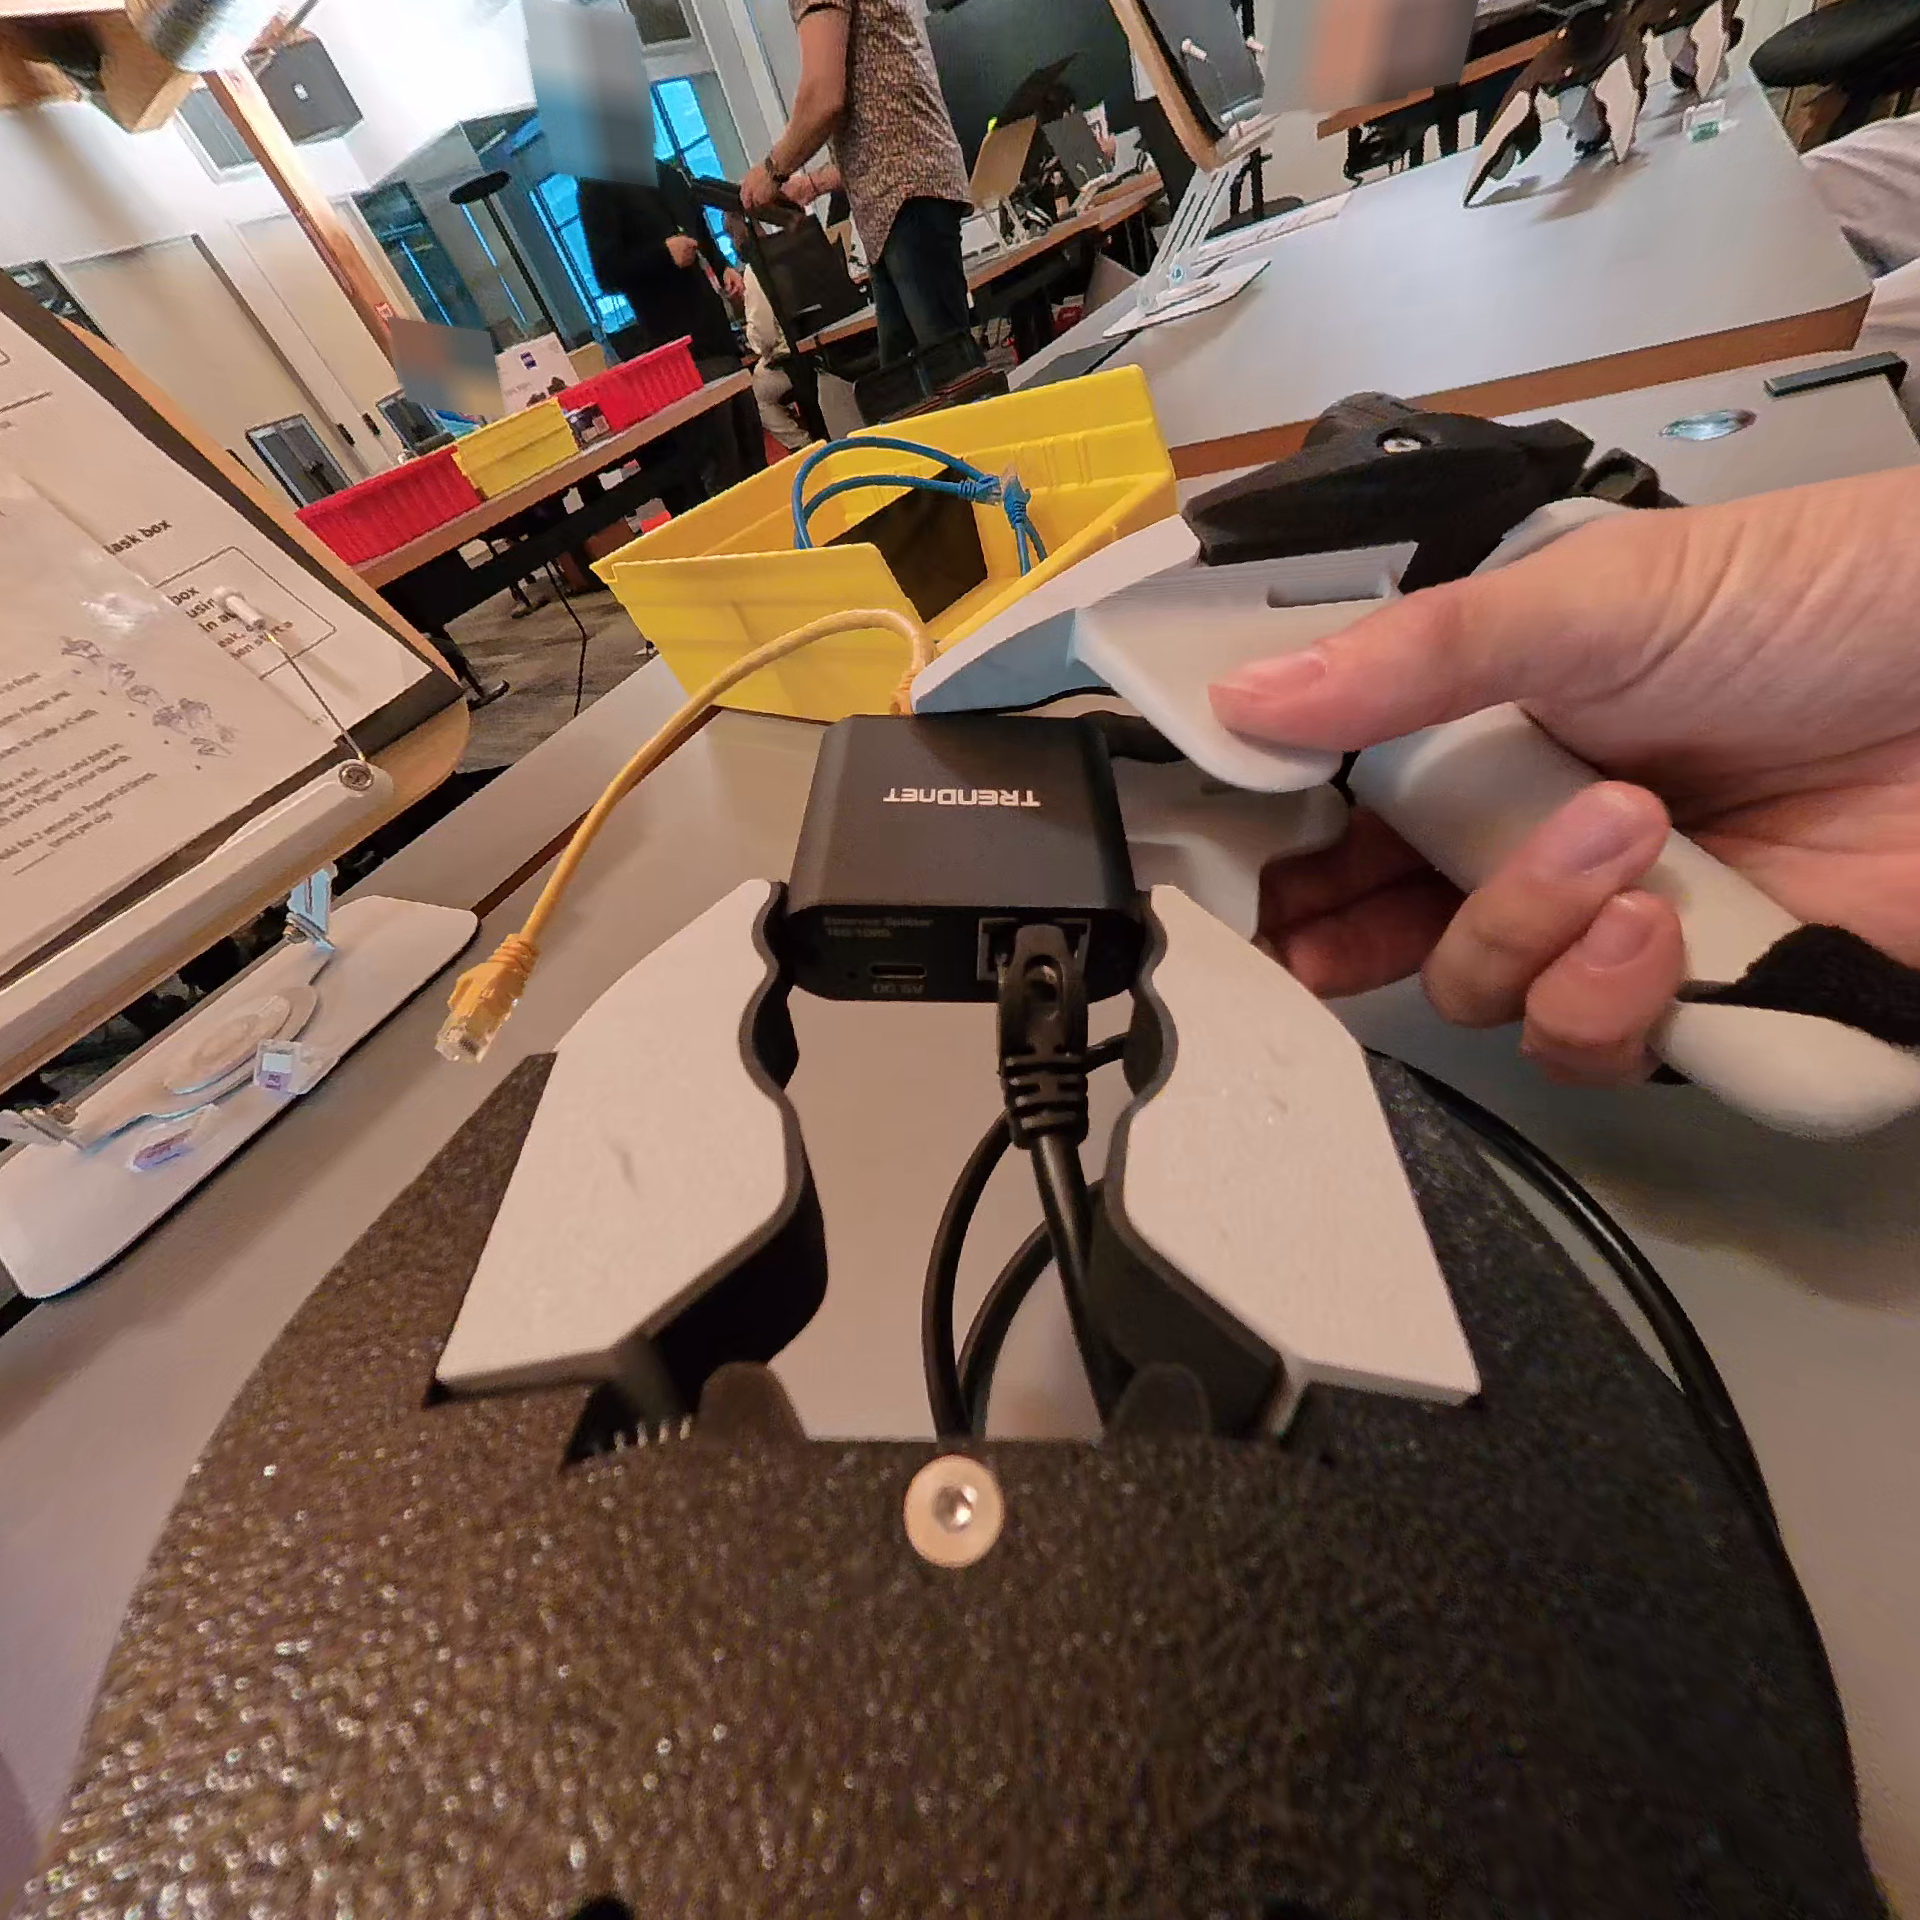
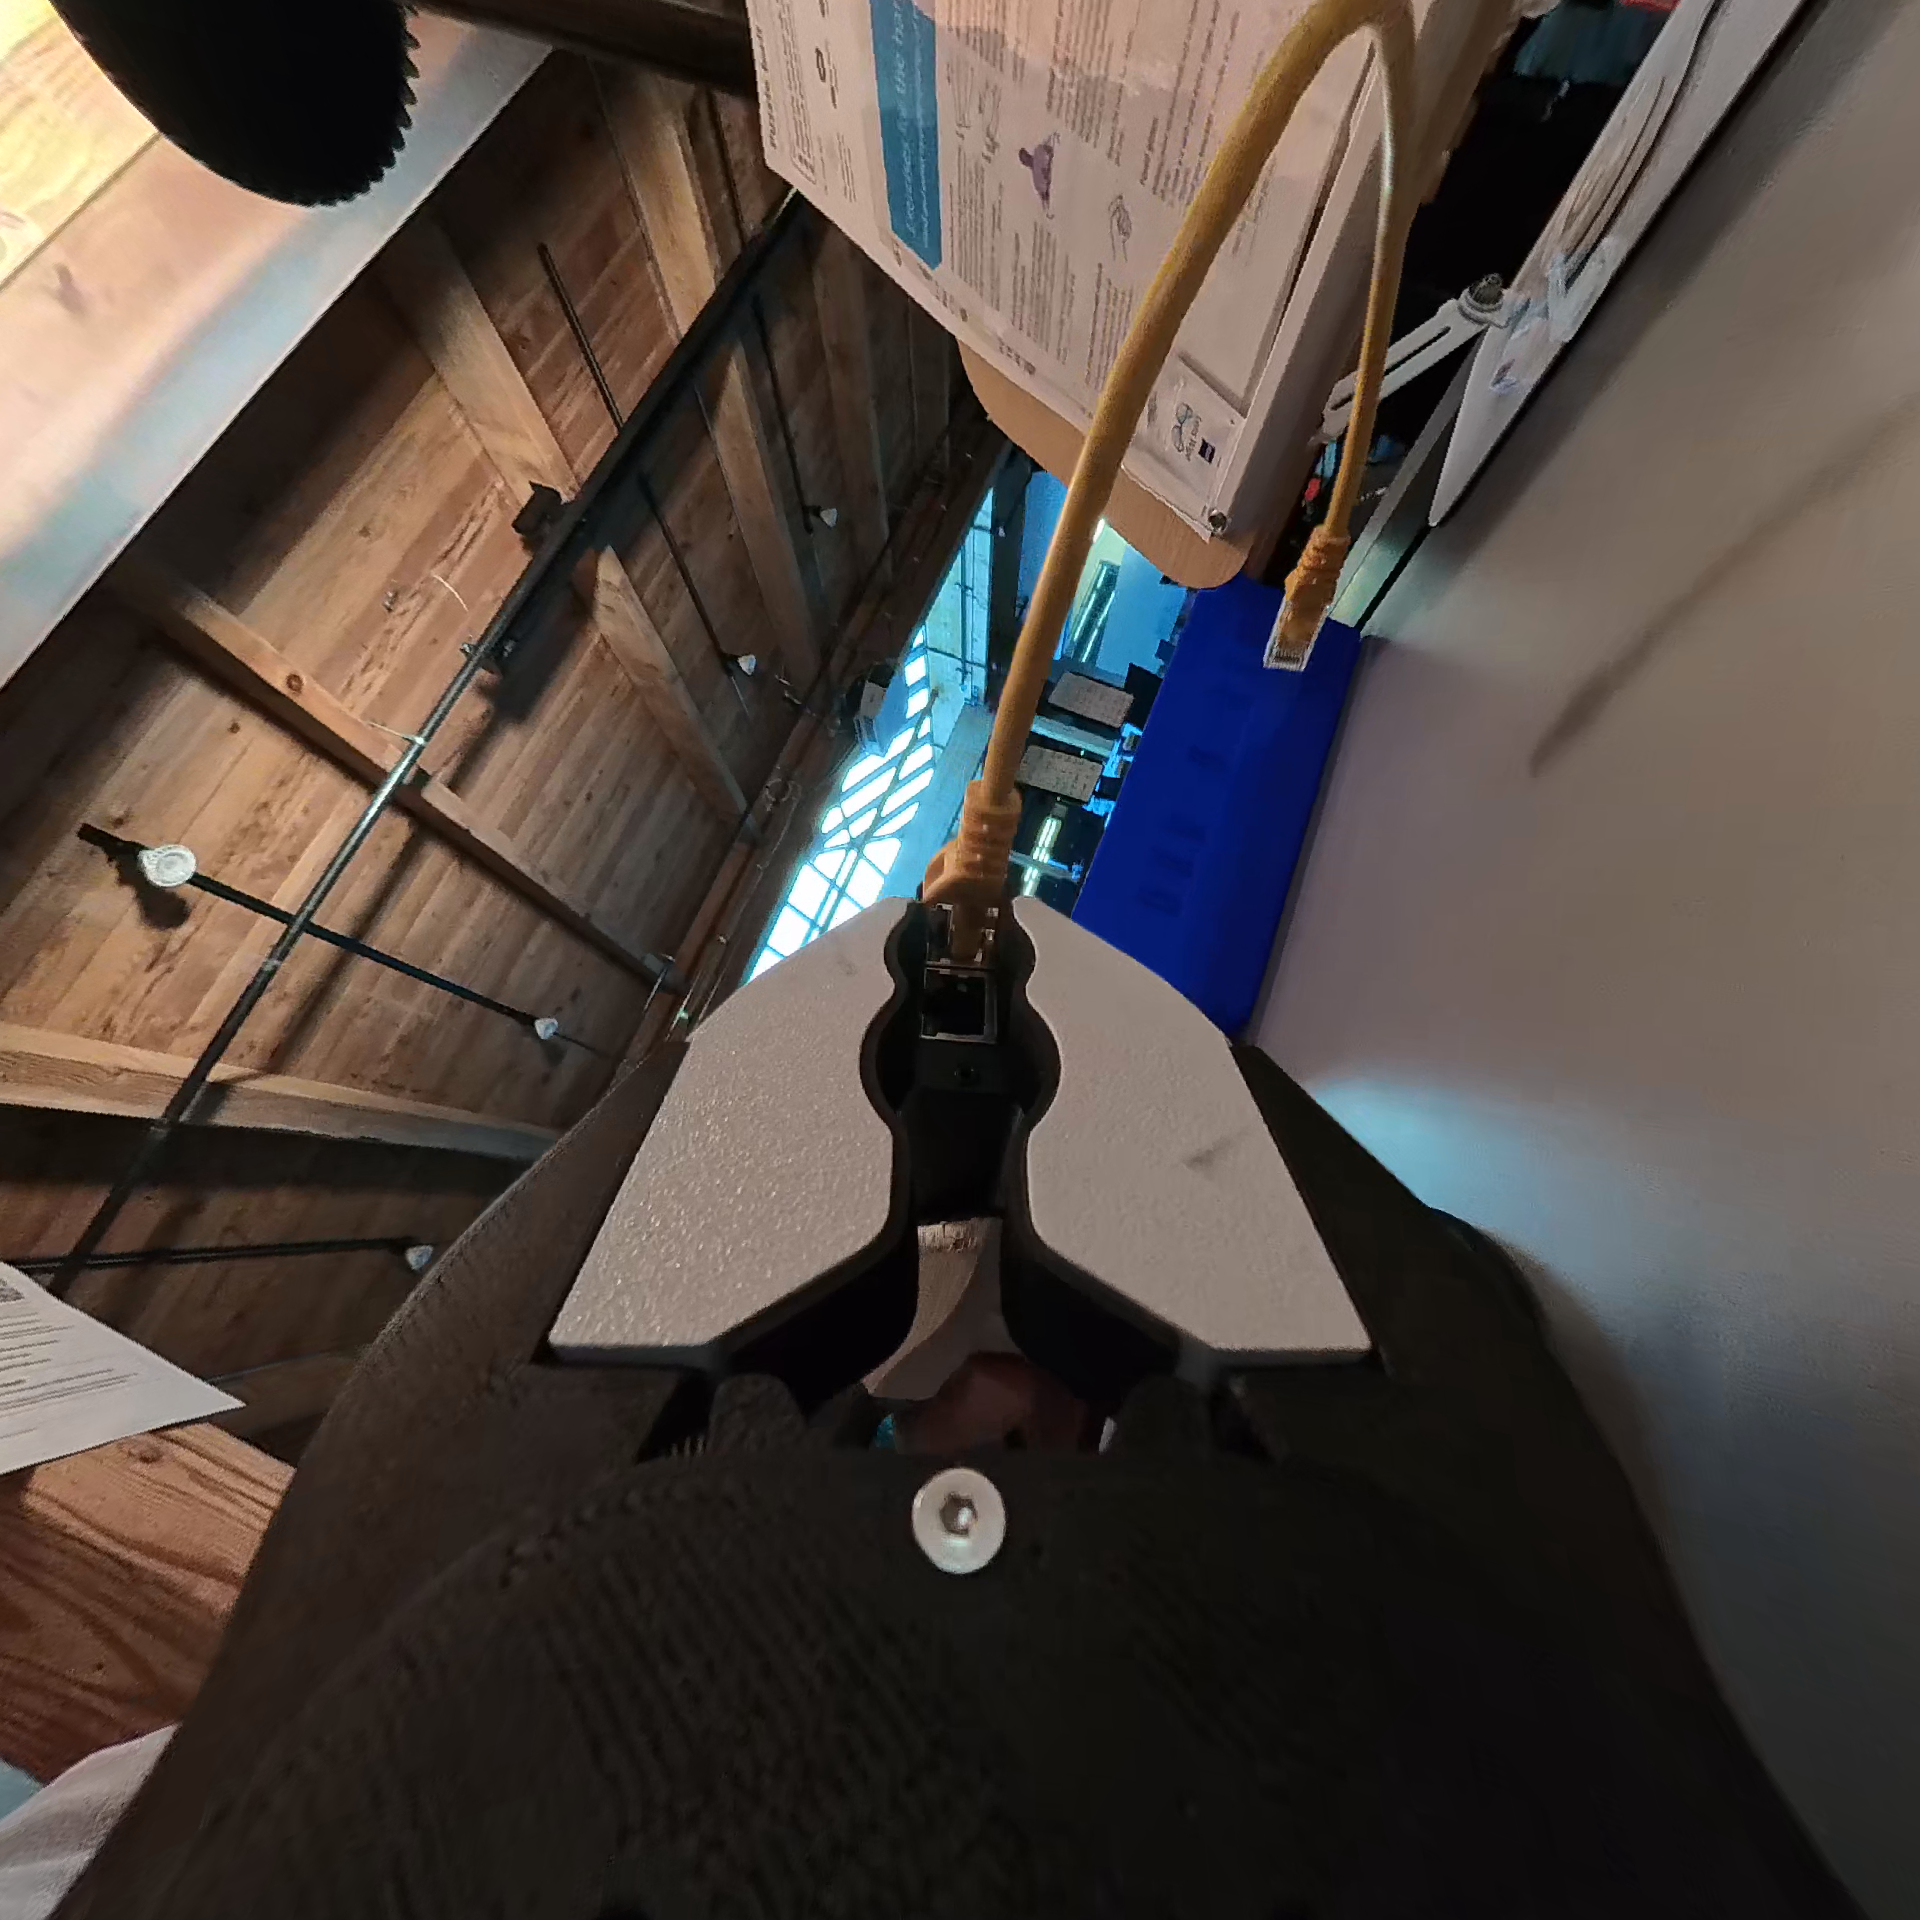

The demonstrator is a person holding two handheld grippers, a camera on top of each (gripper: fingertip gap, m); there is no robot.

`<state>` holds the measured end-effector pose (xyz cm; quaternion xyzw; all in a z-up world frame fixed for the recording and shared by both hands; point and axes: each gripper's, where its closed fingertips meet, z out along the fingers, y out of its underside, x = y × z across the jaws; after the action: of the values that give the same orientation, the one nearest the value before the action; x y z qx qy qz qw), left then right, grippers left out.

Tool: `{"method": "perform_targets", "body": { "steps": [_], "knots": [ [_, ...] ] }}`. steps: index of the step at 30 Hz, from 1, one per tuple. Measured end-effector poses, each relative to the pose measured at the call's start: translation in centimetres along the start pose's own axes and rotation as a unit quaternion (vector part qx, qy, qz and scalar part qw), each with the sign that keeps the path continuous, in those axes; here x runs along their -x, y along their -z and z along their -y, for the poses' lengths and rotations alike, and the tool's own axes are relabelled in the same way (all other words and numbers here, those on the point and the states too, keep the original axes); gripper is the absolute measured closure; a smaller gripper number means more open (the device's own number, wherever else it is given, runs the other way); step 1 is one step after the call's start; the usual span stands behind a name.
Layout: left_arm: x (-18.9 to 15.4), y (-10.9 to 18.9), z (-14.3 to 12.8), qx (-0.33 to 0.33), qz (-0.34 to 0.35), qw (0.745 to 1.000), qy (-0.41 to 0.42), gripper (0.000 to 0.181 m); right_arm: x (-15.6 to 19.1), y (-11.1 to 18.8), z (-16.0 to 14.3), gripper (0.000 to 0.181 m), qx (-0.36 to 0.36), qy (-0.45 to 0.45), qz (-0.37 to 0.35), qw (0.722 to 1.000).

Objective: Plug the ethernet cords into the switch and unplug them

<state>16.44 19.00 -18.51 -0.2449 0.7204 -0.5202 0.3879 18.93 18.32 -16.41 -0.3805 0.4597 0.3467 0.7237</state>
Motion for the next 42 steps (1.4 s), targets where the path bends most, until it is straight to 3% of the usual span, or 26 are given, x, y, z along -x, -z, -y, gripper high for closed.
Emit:
{"method": "perform_targets", "body": {
  "steps": [9, 19, 27, 32, 36, 40, 42],
  "knots": [
    [-0.1, -0.2, -0.2, 0.007, 0.005, 1.000, -0.005, 0.120, -0.4, 0.1, 0.1, 0.171, -0.006, 0.005, -0.005, 1.000],
    [0.3, -0.3, -0.3, 0.002, 0.023, 1.000, -0.006, 0.120, -0.2, -0.3, -0.1, 0.170, 0.043, 0.101, 0.022, 0.994],
    [0.4, -0.4, -0.2, -0.011, 0.014, 0.999, 0.039, 0.120, -0.4, -0.4, 0.1, 0.170, 0.060, 0.127, 0.028, 0.990],
    [1.1, 0.4, 0.8, -0.023, 0.041, 0.999, -0.009, 0.120, -1.5, 0.4, 2.8, 0.172, 0.034, 0.131, 0.011, 0.991],
    [1.9, 1.0, 1.2, -0.029, 0.056, 0.998, -0.010, 0.120, -0.2, 1.1, 3.1, 0.171, 0.071, 0.213, -0.005, 0.974],
    [2.7, 1.4, 0.8, -0.034, 0.054, 0.998, 0.021, 0.120, 4.1, 2.8, 6.0, 0.172, 0.096, 0.345, -0.022, 0.933],
    [2.8, 1.4, 0.5, -0.032, 0.056, 0.998, 0.025, 0.120, 6.1, 4.1, 8.3, 0.171, 0.106, 0.426, -0.052, 0.897]
  ]
}}
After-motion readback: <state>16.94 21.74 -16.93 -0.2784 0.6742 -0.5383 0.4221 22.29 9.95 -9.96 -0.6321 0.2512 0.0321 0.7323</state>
